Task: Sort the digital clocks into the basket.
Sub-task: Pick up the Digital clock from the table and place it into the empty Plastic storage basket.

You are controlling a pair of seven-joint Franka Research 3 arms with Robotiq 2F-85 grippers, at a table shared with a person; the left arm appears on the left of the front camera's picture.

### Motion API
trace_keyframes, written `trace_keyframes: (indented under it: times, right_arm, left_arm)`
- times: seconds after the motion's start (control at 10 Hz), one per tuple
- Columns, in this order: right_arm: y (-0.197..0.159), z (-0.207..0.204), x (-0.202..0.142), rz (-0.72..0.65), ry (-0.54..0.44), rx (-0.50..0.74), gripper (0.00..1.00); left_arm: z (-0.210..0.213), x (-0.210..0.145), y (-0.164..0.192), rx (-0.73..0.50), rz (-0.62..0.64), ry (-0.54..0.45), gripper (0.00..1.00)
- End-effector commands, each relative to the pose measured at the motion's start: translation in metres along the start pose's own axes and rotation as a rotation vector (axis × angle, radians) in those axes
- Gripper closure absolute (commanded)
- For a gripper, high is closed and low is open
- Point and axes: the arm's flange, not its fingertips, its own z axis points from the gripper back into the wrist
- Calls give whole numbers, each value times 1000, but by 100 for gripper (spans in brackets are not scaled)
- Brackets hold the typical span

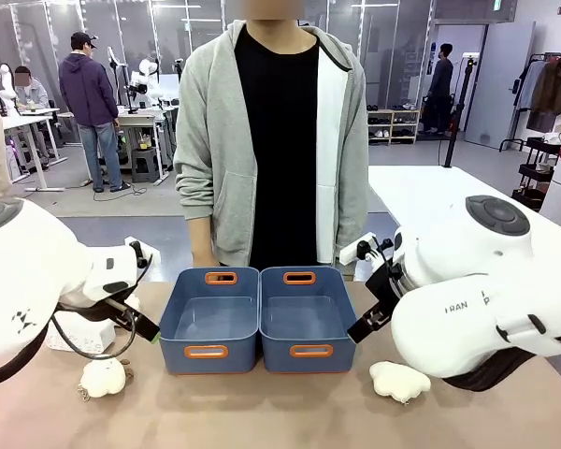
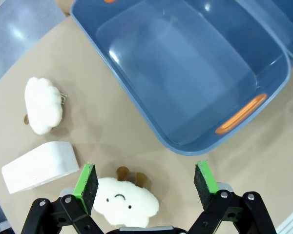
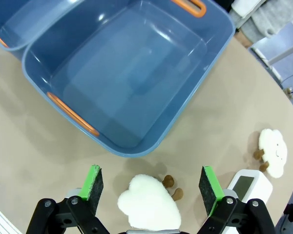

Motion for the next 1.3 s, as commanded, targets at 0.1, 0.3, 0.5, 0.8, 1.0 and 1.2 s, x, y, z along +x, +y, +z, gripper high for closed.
trace_keyframes:
  times: [0.1, 0.3, 0.5, 0.8, 1.0, 1.2]
  right_arm:
    - [-11, 38, 8, 0, -23, 35, 0]
    - [-18, 65, 12, -7, -36, 71, 0]
    - [-57, 97, 10, -149, -33, 223, 0]
    - [-108, 117, -14, -226, -19, 599, 0]
    - [-142, 134, -47, -337, -103, 848, 0]
    - [-177, 149, -93, -427, -219, 964, 0]
  left_arm:
    - [37, 6, 6, -45, 27, -10, 0]
    - [54, 3, 8, -141, 33, -29, 0]
    - [88, -11, 34, -384, 91, -43, 0]
    - [122, -57, 102, -639, 259, -234, 0]
    - [139, -103, 138, -786, 361, -388, 0]
    - [148, -155, 167, -868, 458, -510, 0]
